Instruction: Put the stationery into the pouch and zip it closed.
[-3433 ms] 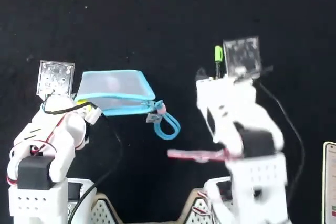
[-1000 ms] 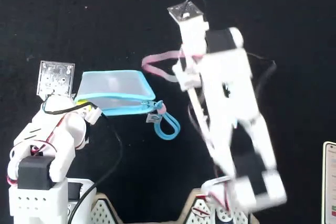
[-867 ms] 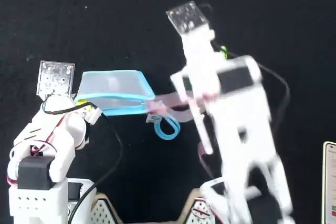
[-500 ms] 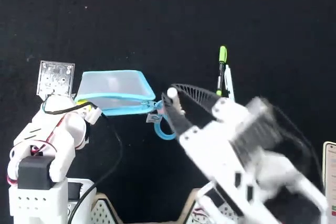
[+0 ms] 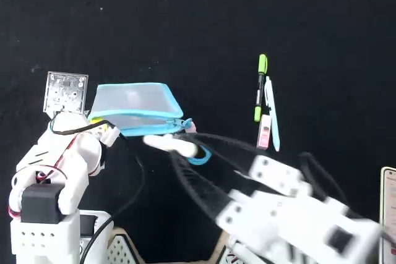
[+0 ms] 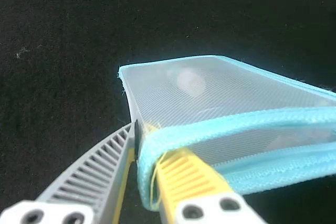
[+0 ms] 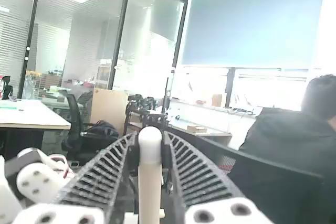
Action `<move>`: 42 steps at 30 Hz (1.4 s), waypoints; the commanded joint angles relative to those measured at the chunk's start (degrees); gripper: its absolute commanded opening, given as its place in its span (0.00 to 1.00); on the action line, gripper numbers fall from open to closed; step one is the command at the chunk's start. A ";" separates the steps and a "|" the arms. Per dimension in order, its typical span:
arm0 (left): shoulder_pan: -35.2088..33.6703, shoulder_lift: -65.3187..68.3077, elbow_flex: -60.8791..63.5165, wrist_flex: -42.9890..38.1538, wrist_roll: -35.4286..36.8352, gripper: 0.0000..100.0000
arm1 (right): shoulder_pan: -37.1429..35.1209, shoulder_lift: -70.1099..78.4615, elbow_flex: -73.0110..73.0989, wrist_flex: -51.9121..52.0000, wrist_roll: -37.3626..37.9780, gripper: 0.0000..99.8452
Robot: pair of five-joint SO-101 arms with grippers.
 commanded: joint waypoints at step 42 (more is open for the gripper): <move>-0.66 -0.35 -0.66 0.18 -0.62 0.03 | 6.77 0.04 36.70 -23.74 0.26 0.03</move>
